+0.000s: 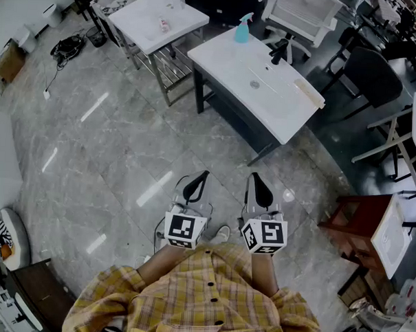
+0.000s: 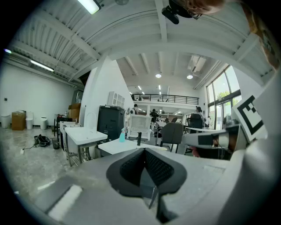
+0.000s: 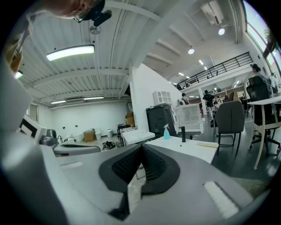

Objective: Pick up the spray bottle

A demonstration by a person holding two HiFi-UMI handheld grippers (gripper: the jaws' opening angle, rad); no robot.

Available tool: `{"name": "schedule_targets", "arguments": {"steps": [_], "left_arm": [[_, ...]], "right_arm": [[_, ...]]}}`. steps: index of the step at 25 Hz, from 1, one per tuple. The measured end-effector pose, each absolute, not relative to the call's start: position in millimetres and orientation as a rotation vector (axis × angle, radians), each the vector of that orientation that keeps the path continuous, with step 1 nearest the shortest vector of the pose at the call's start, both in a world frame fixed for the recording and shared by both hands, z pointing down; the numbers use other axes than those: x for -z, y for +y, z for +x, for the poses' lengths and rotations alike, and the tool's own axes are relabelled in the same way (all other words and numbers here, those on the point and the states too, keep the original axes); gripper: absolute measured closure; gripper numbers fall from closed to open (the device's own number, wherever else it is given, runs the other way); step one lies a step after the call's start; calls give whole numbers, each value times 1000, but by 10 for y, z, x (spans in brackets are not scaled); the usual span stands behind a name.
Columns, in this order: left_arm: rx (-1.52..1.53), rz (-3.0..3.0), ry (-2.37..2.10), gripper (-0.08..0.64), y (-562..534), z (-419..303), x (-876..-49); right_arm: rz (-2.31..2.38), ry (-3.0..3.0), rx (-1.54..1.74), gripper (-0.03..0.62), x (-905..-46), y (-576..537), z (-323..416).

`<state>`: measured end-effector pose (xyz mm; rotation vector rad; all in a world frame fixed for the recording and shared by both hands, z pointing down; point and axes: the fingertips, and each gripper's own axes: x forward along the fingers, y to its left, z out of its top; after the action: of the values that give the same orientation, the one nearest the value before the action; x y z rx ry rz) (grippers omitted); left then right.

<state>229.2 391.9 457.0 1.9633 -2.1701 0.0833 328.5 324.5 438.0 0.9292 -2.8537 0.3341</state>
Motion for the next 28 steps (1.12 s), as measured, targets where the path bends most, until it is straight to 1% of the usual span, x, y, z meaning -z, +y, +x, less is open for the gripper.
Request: {"name": "schedule_targets", "arguments": {"steps": [4,8,14,17,22,28], "left_arm": [[-73,1978,-2128,558,3894,2168,-4632],[-58,2035,-2091,558,3871,2023,-4624],[-71,2103,-2091,558,3792,1572,-4577],[-26,2142,-2032,559,3743,1409,-4555],[-40,2209,-1978,560,3652,1319,-4556],[-37,2257,-1943,560,3480,1186,-4556]], "right_arm": [[939,-2853,-328,598,-4400,3228,3137],[974,-2886,-410,598,-4376,3181,2974],[1007,-2917,-379,595,-4294,3147,2573],[989,-2929,-364,595,-4260,3194,2334],[1004,-2902,-319,595,-4269,3169,2105],[1025,-2885,-326,591,-4339,2875,1890]]}}
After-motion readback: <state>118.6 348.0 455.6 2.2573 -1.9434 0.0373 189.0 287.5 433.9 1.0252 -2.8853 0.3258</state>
